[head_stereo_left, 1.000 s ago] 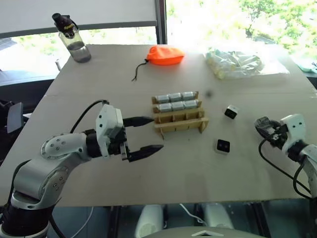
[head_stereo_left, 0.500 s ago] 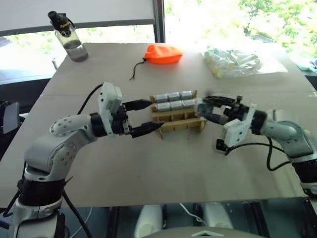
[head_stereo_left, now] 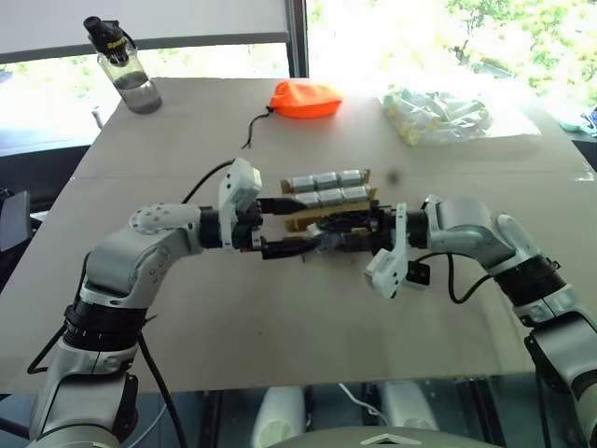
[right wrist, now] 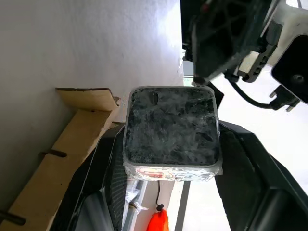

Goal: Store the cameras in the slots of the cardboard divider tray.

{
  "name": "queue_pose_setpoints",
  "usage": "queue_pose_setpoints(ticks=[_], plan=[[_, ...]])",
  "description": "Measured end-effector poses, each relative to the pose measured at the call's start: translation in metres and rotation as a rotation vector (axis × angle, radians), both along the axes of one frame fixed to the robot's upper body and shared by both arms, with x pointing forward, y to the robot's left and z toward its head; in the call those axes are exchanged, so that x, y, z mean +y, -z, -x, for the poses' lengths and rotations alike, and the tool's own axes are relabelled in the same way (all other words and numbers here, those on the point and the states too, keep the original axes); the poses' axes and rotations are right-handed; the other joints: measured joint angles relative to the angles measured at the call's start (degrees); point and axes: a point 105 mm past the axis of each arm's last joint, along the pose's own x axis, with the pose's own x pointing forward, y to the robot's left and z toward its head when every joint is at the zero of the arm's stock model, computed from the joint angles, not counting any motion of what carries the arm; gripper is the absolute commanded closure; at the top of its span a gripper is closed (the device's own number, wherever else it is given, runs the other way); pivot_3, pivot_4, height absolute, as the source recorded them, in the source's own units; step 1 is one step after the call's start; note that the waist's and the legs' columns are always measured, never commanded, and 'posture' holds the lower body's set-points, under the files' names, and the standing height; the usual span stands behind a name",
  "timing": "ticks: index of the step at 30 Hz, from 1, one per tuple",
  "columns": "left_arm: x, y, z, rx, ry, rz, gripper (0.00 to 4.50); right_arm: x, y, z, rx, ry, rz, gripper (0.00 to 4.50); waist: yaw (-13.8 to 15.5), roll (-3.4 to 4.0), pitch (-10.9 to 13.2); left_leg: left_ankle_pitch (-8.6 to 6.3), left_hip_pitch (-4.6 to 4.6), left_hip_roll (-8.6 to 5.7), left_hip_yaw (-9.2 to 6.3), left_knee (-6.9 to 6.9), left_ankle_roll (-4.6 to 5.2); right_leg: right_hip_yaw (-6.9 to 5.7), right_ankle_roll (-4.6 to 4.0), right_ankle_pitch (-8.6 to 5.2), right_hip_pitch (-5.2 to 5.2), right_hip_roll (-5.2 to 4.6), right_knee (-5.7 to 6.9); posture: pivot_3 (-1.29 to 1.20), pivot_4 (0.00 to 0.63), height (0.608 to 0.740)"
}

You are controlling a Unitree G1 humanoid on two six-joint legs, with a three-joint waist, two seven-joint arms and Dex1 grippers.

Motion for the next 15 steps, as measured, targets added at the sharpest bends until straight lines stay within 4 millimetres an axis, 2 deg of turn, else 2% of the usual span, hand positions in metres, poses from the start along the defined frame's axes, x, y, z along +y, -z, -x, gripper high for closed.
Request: queue_pose_setpoints(ticks=[6, 9, 15], plan=[[-0.0095, -0.006, -0.0017, -0.015, 0.055, -0.019, 0.0, -0.0018, 0.0019, -0.0048, 0.009, 0.024, -0.007, 2.54, -0.1, -0.01, 0.0, 0.01, 0.01, -0.04, 0.04, 0.05, -0.01, 0.04, 0.0, 0.0, 0.0, -0.01, 0.04, 0.0, 0.15, 0.74], [-0.0093, -0.0014, -0.0024, 0.005, 0.059, -0.026, 0.92, -0.002, 0.0018, -0.0051, 0.01, 0.026, -0.008, 2.54, -0.2, 0.0, 0.0, 0.01, 0.0, -0.02, 0.03, 0.02, -0.02, 0.04, 0.0, 0.0, -0.05, 0.02, 0.05, 0.0, 0.15, 0.74], [-0.0064, 0.0029, -0.0046, 0.019, 0.048, -0.045, 3.64, -0.0005, 0.0033, -0.0038, 0.016, 0.021, -0.006, 2.54, -0.1, 0.0, 0.0, 0.01, -0.01, -0.02, 0.03, 0.02, -0.02, 0.04, 0.0, 0.0, -0.04, 0.0, 0.05, 0.0, 0.15, 0.74]])
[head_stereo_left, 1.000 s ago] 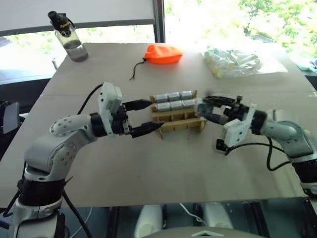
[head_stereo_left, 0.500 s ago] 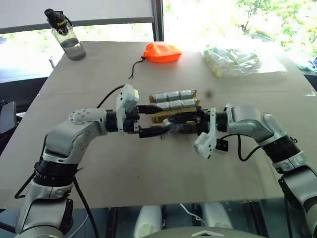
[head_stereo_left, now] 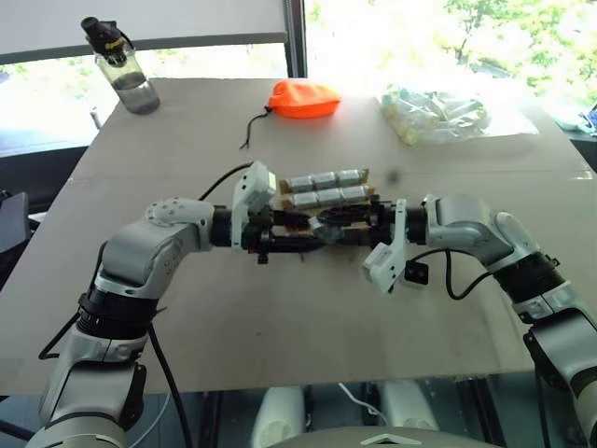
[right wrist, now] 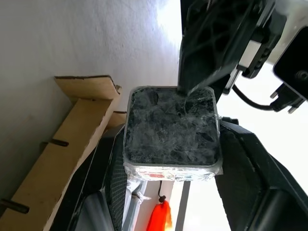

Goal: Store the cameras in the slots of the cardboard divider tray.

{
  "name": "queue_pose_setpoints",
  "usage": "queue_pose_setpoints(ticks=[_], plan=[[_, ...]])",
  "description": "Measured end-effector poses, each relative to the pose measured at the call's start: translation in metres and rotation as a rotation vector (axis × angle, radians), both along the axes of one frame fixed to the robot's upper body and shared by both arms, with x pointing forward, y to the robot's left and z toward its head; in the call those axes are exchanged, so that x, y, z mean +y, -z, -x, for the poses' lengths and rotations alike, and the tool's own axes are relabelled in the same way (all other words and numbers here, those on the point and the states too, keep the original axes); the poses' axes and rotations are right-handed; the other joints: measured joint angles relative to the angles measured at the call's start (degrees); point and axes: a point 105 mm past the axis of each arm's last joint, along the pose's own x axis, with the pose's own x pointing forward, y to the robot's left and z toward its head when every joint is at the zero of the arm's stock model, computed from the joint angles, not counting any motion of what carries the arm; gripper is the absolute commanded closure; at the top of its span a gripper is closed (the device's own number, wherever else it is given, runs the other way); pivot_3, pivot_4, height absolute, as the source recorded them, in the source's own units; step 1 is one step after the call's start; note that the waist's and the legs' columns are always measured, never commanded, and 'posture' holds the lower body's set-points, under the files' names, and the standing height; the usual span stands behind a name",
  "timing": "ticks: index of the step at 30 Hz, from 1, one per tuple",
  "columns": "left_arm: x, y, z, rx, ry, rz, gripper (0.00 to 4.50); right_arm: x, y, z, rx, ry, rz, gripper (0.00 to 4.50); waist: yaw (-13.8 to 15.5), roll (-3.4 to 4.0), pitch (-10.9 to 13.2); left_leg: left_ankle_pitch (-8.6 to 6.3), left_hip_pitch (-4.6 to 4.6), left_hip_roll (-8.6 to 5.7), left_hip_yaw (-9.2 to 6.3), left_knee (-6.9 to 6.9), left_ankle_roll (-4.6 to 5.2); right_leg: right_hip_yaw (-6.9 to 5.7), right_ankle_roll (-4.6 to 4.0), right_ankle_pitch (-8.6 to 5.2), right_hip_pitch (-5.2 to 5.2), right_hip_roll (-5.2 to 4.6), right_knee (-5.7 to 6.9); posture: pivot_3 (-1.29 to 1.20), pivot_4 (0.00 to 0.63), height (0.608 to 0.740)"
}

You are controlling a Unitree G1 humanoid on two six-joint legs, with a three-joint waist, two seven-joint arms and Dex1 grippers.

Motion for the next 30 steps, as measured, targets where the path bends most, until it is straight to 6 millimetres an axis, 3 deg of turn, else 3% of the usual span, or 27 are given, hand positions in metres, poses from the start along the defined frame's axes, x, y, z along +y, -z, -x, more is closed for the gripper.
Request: queue_pose_setpoints(ticks=[1, 7, 9, 10, 11, 13, 16, 20, 27, 30], plan=[[0.0, 0.0, -0.001, -0.005, -0.004, -0.005, 3.8, 0.0, 0.0, 0.0, 0.007, 0.004, -0.005, 2.54, 0.0, -0.01, 0.0, 0.0, 0.0, 0.0, 0.0, 0.01, 0.0, 0.0, 0.0, 0.0, 0.0, 0.0, 0.0, 0.0, 0.15, 0.74], [-0.001, 0.0, -0.001, -0.005, -0.007, 0.001, 3.8, 0.0, 0.0, -0.001, 0.009, 0.007, -0.004, 2.54, 0.1, 0.0, 0.0, 0.0, -0.01, 0.01, -0.01, 0.0, 0.0, -0.01, 0.0, 0.0, 0.0, -0.01, 0.0, 0.0, 0.15, 0.74], [-0.002, 0.0, -0.002, -0.005, -0.006, 0.002, 3.8, -0.001, 0.001, -0.001, 0.013, 0.01, -0.001, 1.48, 0.0, -0.01, 0.0, 0.0, -0.01, 0.0, -0.01, 0.0, 0.0, -0.01, 0.0, 0.0, 0.0, -0.01, 0.0, 0.0, 0.15, 0.74], [-0.003, 0.001, -0.001, -0.002, 0.001, 0.005, 3.8, -0.001, 0.002, 0.001, 0.016, 0.007, 0.002, 1.2, 0.0, -0.01, 0.0, 0.0, -0.01, 0.0, -0.01, 0.0, 0.0, -0.01, 0.0, 0.0, 0.0, -0.01, 0.0, 0.0, 0.15, 0.74], [-0.004, 0.001, 0.0, 0.0, 0.007, 0.008, 3.8, -0.002, 0.003, 0.003, 0.025, 0.004, 0.004, 0.55, 0.1, -0.01, 0.0, 0.0, -0.01, 0.01, -0.03, 0.0, 0.0, -0.02, 0.0, 0.0, 0.0, 0.0, 0.0, 0.0, 0.15, 0.74], [-0.004, 0.001, 0.0, 0.0, 0.014, 0.008, 3.8, -0.002, 0.006, 0.004, 0.071, 0.027, 0.0, 0.03, 0.1, -0.01, 0.0, 0.0, -0.01, 0.01, -0.03, 0.0, 0.0, -0.02, 0.0, 0.0, 0.0, 0.0, 0.0, 0.0, 0.15, 0.74], [-0.003, 0.002, 0.001, 0.009, 0.023, 0.012, 3.8, -0.008, 0.014, 0.005, 0.32, 0.121, -0.065, 0.03, 0.2, -0.01, 0.0, 0.0, -0.02, 0.05, -0.06, 0.01, 0.0, -0.04, -0.01, 0.01, 0.02, -0.01, 0.0, 0.0, 0.15, 0.74], [-0.003, -0.003, 0.001, -0.042, 0.051, 0.02, 3.8, -0.015, 0.006, 0.013, 0.588, 0.171, -0.207, 0.03, 0.3, -0.01, 0.0, 0.0, -0.03, 0.06, -0.1, 0.02, 0.01, -0.06, -0.01, 0.01, 0.02, -0.02, 0.0, 0.0, 0.15, 0.74], [0.013, -0.003, -0.007, -0.167, 0.066, -0.019, 3.8, -0.077, 0.029, 0.019, 1.188, 0.477, -0.396, 0.03, 1.2, -0.02, 0.0, -0.02, -0.05, -0.03, -0.14, 0.02, 0.04, -0.12, -0.02, 0.0, 0.03, -0.02, -0.01, 0.0, 0.15, 0.74], [0.021, 0.001, -0.017, -0.197, 0.033, -0.041, 3.8, -0.09, 0.029, 0.026, 1.292, 0.498, -0.482, 0.03, 1.4, -0.02, 0.0, -0.02, -0.03, -0.07, -0.15, 0.01, 0.05, -0.12, -0.02, 0.01, 0.03, 0.03, -0.01, 0.0, 0.15, 0.74]])
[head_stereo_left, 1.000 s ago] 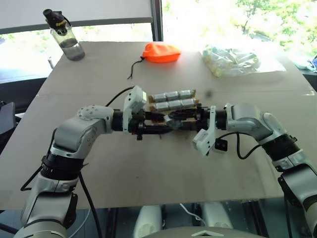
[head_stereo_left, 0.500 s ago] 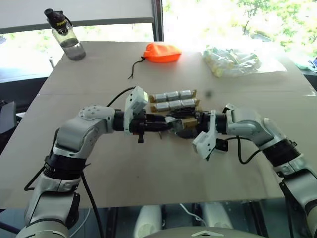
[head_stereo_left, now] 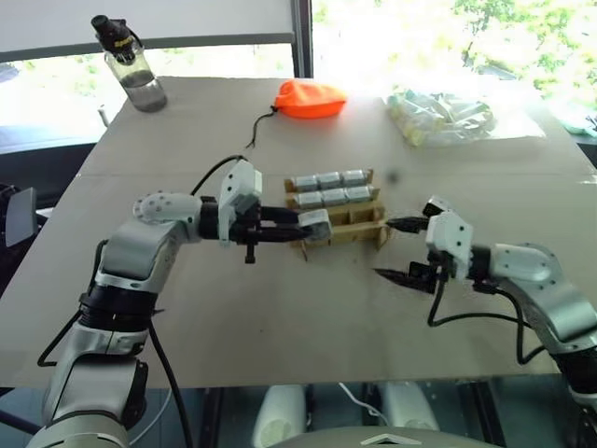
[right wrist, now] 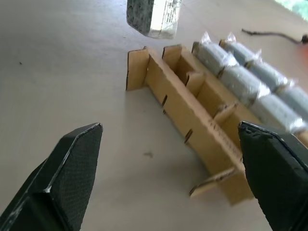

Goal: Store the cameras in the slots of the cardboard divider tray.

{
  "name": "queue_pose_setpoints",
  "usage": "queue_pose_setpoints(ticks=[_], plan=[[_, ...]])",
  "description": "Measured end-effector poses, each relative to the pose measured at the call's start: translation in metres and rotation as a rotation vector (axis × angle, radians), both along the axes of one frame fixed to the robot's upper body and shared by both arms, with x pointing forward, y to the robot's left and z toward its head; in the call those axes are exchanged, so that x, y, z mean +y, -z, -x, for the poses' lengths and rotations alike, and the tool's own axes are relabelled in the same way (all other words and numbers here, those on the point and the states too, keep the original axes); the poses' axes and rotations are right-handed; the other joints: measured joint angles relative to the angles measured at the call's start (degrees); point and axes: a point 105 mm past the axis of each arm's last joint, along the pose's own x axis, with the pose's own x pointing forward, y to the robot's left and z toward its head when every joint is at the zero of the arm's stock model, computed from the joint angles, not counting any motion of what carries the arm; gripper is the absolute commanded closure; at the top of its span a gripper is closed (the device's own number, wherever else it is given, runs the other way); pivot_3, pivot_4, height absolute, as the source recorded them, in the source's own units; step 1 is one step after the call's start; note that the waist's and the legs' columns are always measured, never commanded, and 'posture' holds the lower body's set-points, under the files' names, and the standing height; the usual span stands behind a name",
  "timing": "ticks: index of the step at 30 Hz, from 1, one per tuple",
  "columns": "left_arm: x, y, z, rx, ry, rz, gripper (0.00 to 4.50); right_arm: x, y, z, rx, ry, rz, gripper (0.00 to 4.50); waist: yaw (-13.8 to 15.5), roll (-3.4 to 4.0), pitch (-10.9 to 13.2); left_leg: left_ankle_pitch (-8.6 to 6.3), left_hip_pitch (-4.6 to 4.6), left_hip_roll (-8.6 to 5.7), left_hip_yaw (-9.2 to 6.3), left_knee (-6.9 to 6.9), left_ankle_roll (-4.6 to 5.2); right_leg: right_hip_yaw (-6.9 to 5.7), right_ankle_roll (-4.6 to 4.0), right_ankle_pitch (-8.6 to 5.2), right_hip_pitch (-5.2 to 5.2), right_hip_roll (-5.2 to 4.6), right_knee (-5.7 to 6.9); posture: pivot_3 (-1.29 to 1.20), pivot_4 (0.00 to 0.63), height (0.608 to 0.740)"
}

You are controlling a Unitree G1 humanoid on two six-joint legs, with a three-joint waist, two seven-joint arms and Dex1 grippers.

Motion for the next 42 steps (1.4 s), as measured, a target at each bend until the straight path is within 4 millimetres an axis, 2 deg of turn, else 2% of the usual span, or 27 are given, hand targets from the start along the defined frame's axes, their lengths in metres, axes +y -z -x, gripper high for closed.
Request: queue_pose_setpoints(ticks=[6, 11, 15, 20, 26, 36, 42], plan=[[0.013, 0.005, -0.024, -0.077, -0.075, -0.004, 3.8, -0.043, 0.011, 0.028, 0.129, 0.103, -0.16, 0.03, 0.5, -0.05, 0.0, -0.06, -0.08, -0.06, 0.0, 0.06, 0.11, -0.01, 0.03, 0.01, 0.02, -0.03, -0.06, 0.0, 0.15, 0.74], [0.013, 0.012, -0.031, -0.096, -0.078, 0.034, 3.8, -0.056, 0.009, 0.048, 0.152, 0.073, -0.183, 0.03, 0.2, -0.1, 0.0, -0.08, -0.04, -0.05, 0.0, 0.06, 0.14, 0.01, 0.03, 0.01, 0.03, -0.02, -0.04, 0.0, 0.15, 0.74], [0.013, 0.009, -0.038, -0.104, -0.081, 0.05, 3.8, -0.056, -0.001, 0.052, 0.128, 0.052, -0.224, 0.03, 0.2, -0.12, 0.0, -0.07, 0.0, 0.0, -0.04, 0.06, 0.15, 0.0, 0.03, 0.0, 0.03, 0.05, 0.01, 0.0, 0.15, 0.74], [0.024, 0.017, -0.036, -0.091, -0.027, -0.003, 3.8, -0.057, 0.003, 0.061, 0.151, 0.033, -0.224, 0.03, 0.3, -0.13, 0.0, -0.08, -0.05, -0.03, 0.01, 0.08, 0.14, 0.01, 0.03, 0.01, 0.03, 0.03, -0.04, 0.0, 0.15, 0.74], [0.03, 0.011, -0.038, -0.072, 0.018, 0.0, 3.8, -0.057, 0.001, 0.059, 0.125, 0.045, -0.233, 0.03, 0.4, -0.16, 0.0, -0.08, -0.05, -0.04, -0.05, 0.1, 0.14, -0.03, 0.03, 0.0, 0.04, 0.03, -0.03, 0.0, 0.15, 0.74], [0.015, 0.011, -0.051, -0.076, 0.04, 0.019, 3.8, -0.056, 0.004, 0.063, 0.125, 0.064, -0.252, 0.03, 0.3, -0.2, 0.0, -0.08, -0.07, -0.05, -0.05, 0.11, 0.15, -0.04, 0.03, 0.01, 0.04, 0.03, -0.03, 0.0, 0.15, 0.74], [0.012, 0.019, -0.052, -0.041, 0.038, 0.03, 3.8, -0.057, 0.001, 0.064, 0.083, 0.083, -0.275, 0.03, 0.2, -0.21, 0.0, -0.08, -0.05, -0.04, -0.05, 0.11, 0.15, -0.03, 0.03, 0.01, 0.04, 0.03, -0.01, 0.0, 0.15, 0.74]])
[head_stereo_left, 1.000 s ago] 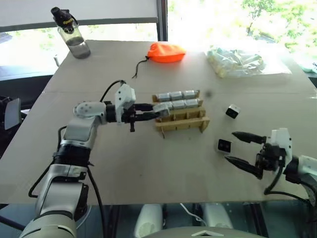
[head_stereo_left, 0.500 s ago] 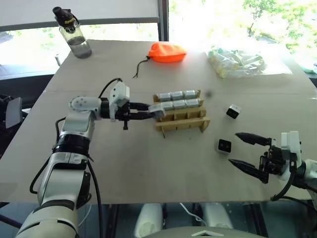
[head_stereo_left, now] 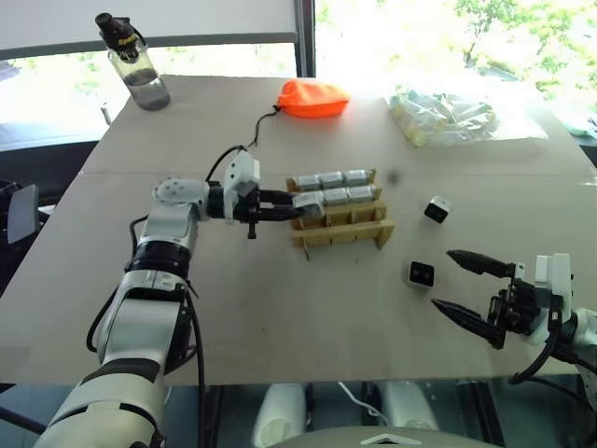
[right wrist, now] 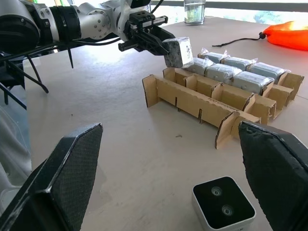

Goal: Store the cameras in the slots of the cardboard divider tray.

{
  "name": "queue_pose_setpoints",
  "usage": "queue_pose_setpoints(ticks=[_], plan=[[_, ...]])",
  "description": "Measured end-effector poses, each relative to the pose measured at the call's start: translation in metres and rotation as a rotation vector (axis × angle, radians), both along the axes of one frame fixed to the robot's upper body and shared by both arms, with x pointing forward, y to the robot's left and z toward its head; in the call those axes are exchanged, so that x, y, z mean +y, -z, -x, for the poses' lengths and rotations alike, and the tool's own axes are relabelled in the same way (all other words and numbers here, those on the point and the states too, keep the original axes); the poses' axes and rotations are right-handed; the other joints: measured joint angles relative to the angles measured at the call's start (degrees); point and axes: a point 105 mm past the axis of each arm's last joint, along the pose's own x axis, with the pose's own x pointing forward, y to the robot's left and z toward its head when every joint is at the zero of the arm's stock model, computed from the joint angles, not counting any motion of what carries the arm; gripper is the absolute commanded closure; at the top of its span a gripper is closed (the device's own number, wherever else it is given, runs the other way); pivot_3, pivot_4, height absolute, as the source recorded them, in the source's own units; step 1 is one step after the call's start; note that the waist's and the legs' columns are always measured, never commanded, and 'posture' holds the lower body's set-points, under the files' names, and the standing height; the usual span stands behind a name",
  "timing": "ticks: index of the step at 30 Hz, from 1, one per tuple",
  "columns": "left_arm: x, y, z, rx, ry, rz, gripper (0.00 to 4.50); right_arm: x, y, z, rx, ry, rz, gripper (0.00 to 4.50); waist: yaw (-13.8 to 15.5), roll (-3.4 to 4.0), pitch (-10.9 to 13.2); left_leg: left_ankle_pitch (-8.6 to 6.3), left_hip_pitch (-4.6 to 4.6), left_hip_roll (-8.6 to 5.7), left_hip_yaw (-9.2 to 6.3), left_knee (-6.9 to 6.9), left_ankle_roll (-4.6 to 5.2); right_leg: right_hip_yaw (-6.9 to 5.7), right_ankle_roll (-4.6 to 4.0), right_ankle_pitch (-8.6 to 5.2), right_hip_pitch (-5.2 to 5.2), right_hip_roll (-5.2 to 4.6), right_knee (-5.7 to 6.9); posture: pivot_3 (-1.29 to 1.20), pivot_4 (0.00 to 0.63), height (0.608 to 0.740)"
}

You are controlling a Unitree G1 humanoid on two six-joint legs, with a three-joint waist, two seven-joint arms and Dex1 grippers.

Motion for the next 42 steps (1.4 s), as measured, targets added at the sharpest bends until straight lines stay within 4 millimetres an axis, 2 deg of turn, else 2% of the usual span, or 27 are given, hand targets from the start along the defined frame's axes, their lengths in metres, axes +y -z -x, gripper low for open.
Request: queue_pose_setpoints(ticks=[9, 17, 31, 33, 39, 42], plan=[[0.0, 0.003, 0.0, -0.001, 0.007, -0.035, 3.8, 0.0, 0.0, 0.0, -0.019, 0.006, 0.013, 0.03, 0.1, -0.01, 0.0, 0.0, 0.02, 0.0, 0.0, 0.01, 0.0, 0.0, 0.0, 0.0, 0.02, 0.0, 0.01, 0.0, 0.15, 0.74], [-0.014, 0.009, -0.005, -0.003, 0.009, -0.049, 3.8, 0.002, 0.001, -0.001, -0.022, 0.003, 0.012, 0.03, 0.1, -0.02, 0.0, 0.0, 0.04, -0.01, -0.01, 0.04, 0.0, 0.0, 0.0, 0.0, 0.07, 0.0, 0.01, 0.0, 0.15, 0.74], [-0.01, 0.019, -0.003, 0.055, 0.013, -0.086, 3.8, 0.002, 0.001, 0.0, -0.031, 0.008, 0.002, 0.03, 0.0, -0.02, 0.0, 0.0, 0.02, -0.01, -0.03, 0.04, 0.0, -0.02, 0.0, 0.0, 0.06, 0.0, 0.01, 0.0, 0.15, 0.74], [-0.01, 0.019, -0.003, 0.06, 0.012, -0.086, 2.75, 0.002, 0.001, 0.0, -0.031, 0.008, 0.002, 0.0, 0.0, -0.02, 0.0, 0.0, 0.02, -0.01, -0.03, 0.04, 0.0, -0.02, 0.0, 0.0, 0.06, 0.0, 0.01, 0.0, 0.15, 0.74], [-0.01, 0.025, 0.002, 0.095, 0.033, -0.094, 0.1, 0.002, 0.001, 0.0, -0.03, 0.007, 0.003, 0.0, 0.1, -0.02, 0.0, 0.0, 0.01, -0.01, -0.04, 0.04, 0.0, -0.02, 0.0, 0.0, 0.06, 0.0, 0.01, 0.0, 0.15, 0.74], [-0.01, 0.025, 0.003, 0.097, 0.037, -0.095, 0.03, 0.002, 0.001, 0.0, -0.031, 0.007, 0.004, 0.0, 0.2, -0.03, 0.0, 0.0, 0.01, -0.01, -0.05, 0.08, 0.01, -0.03, 0.0, 0.0, 0.06, -0.01, 0.03, 0.0, 0.15, 0.74]])
